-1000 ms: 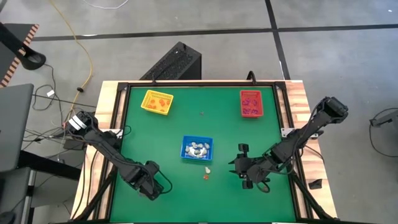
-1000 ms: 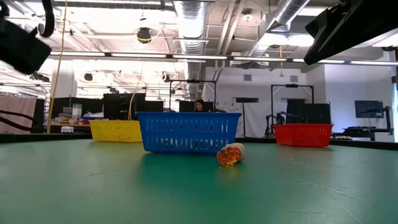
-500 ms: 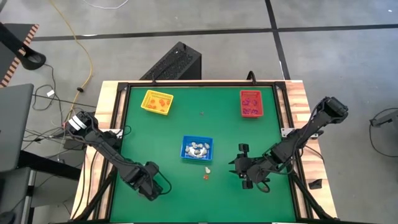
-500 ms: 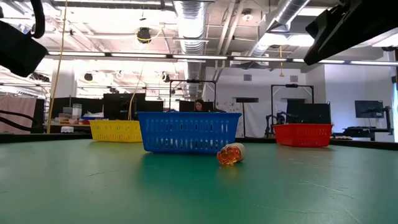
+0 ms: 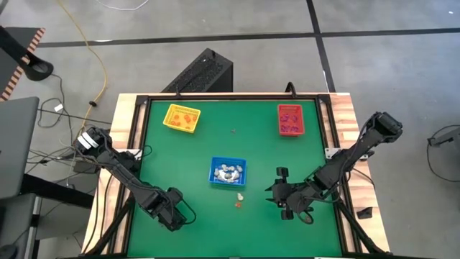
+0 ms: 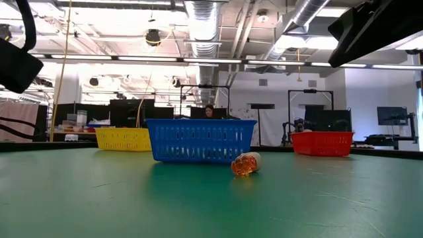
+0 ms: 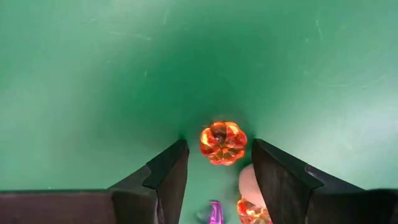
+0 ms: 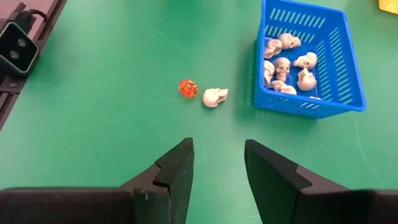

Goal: Sort Halloween decoration
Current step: Put the orange pumpkin toy into the yellow bin

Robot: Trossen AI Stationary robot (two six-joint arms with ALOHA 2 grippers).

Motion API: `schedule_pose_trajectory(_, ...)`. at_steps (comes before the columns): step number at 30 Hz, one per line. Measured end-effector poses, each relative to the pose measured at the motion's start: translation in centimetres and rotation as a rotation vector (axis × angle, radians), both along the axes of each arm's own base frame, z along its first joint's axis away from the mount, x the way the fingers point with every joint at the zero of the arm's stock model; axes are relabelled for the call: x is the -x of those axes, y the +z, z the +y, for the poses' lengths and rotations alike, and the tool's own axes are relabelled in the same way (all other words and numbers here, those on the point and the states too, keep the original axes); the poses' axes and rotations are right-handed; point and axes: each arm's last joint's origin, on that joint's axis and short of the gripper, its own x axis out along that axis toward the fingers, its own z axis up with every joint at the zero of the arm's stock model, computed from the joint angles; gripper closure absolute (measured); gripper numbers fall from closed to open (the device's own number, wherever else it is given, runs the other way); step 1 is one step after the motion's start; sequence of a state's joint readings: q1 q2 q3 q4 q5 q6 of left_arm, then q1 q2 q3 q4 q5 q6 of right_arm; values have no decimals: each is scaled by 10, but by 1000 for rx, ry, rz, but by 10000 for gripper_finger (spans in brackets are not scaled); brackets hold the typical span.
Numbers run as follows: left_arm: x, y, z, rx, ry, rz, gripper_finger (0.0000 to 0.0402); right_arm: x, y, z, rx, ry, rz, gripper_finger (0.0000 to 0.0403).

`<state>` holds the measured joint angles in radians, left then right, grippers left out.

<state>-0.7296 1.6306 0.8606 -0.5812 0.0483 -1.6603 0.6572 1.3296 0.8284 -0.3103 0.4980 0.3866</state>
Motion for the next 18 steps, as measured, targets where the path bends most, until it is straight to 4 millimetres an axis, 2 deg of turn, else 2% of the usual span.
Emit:
schedule_pose_trajectory(6, 1, -2, 1, -11, -6, 6, 241, 1, 0, 1, 2, 4, 2, 230)
schedule_pose_trajectory(18, -1, 2, 2, -90, -118, -82, 319, 1, 0, 1, 3, 4, 3, 230)
